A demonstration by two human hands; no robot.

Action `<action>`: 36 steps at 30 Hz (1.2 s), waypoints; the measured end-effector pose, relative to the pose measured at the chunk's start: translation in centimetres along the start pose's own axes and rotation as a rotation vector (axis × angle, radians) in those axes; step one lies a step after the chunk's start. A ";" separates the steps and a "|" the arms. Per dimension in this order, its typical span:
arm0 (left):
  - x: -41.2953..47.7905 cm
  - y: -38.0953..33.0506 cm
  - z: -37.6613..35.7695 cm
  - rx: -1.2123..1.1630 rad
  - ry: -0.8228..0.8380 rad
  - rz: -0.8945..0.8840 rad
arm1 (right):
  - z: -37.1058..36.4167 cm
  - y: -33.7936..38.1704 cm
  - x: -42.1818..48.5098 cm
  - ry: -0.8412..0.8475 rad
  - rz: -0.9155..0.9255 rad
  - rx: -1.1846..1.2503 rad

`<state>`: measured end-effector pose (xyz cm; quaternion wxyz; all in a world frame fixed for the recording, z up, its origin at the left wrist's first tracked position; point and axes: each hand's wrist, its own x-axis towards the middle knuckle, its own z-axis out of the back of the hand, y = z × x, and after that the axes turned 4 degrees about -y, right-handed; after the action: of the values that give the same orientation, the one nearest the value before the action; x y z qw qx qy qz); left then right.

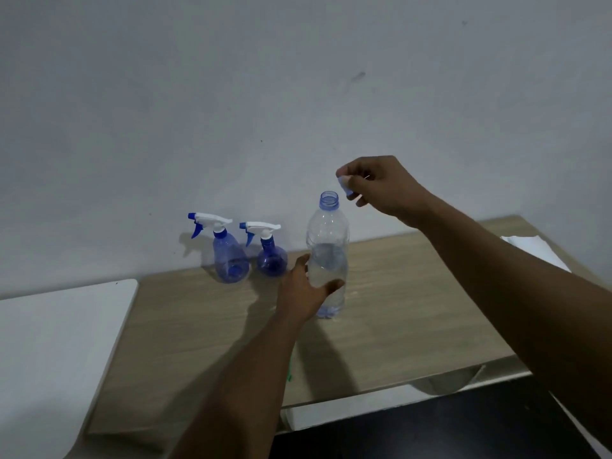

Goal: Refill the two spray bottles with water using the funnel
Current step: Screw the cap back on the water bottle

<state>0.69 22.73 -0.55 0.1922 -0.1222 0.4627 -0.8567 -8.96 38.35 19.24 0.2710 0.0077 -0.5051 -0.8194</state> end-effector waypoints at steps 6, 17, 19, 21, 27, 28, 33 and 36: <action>0.1 0.1 0.2 0.083 0.034 -0.038 | -2.1 0.4 -0.4 0.035 0.233 -0.357; 0.4 0.0 0.1 0.104 0.047 -0.019 | -4.2 1.0 0.4 -0.111 0.177 -0.812; 0.5 -0.1 0.1 0.119 0.060 -0.002 | -4.6 0.6 0.0 -0.133 0.195 -0.805; 0.5 0.0 0.2 0.116 0.069 0.012 | -4.5 0.3 -0.6 -0.052 0.251 -0.652; 0.4 0.0 0.3 0.076 0.054 -0.005 | -4.3 -0.2 -0.4 -0.036 0.223 -0.583; 0.4 0.0 0.3 0.072 0.055 -0.004 | -4.4 0.0 -0.2 -0.055 0.190 -0.592; 0.4 0.2 0.3 0.037 0.069 0.002 | -4.3 -0.8 -1.0 -0.001 0.228 -0.457; 0.2 0.1 0.3 0.027 0.054 -0.009 | -4.2 -1.2 -1.1 -0.050 0.191 -0.421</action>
<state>0.62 22.34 -0.41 0.1772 -0.0987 0.4557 -0.8667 -7.34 35.79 15.91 0.3301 -0.1171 -0.3280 -0.8773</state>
